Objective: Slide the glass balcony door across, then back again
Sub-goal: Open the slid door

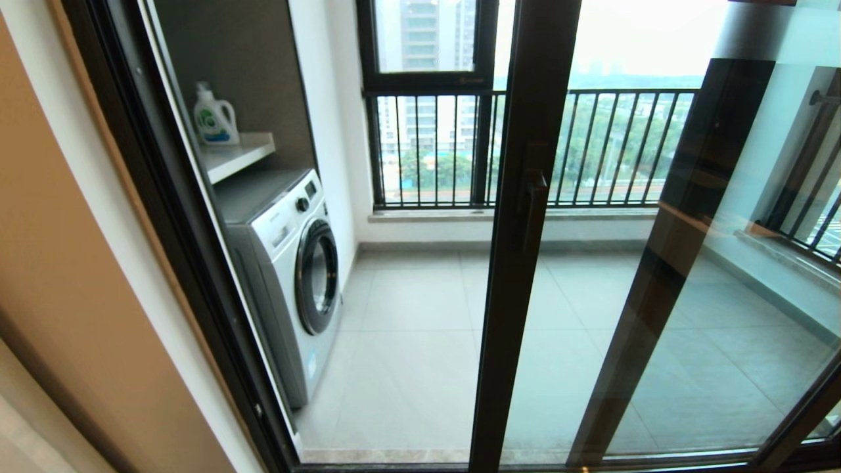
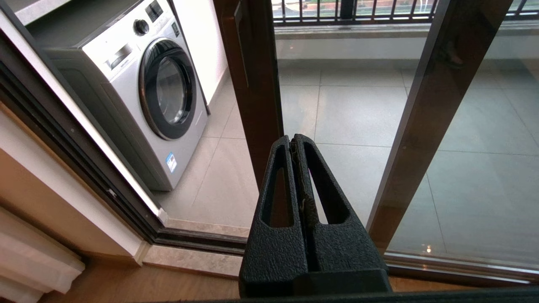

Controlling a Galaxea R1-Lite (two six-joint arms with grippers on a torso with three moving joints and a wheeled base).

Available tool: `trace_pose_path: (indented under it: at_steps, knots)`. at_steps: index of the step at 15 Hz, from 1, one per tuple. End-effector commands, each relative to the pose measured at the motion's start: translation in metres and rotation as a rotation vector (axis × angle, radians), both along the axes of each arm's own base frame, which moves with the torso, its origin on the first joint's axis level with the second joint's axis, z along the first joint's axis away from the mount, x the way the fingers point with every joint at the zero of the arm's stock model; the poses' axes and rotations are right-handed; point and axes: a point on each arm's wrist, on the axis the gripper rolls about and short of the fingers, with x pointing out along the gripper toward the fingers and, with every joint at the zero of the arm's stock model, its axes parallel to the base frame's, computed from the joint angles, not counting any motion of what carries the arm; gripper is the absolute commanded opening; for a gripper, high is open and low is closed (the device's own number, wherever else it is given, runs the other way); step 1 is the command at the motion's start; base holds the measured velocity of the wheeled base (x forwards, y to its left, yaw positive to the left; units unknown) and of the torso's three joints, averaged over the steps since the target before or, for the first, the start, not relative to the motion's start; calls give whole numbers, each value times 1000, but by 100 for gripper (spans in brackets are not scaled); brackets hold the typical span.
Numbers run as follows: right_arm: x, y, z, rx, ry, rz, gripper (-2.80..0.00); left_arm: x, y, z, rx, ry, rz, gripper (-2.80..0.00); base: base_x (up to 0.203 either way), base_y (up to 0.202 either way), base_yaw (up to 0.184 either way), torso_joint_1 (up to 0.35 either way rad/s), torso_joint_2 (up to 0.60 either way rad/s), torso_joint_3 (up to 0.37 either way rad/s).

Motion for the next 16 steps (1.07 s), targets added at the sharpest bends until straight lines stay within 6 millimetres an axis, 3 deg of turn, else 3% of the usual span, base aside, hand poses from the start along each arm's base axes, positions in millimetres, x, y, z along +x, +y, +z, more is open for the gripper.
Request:
trace_pose_path:
  at_steps: [1, 10, 16]
  knots:
    - [-3, -1, 0, 5, -5, -2, -280, 0, 0, 0, 1, 1, 1, -280, 0, 0, 0, 0, 0, 0]
    - [6, 4, 14, 18, -20, 20, -280, 0, 0, 0, -1, 1, 1, -280, 0, 0, 0, 0, 0, 0]
    - [48, 28, 27, 16, 1, 75, -280, 0, 0, 0, -1, 1, 1, -280, 0, 0, 0, 0, 0, 0]
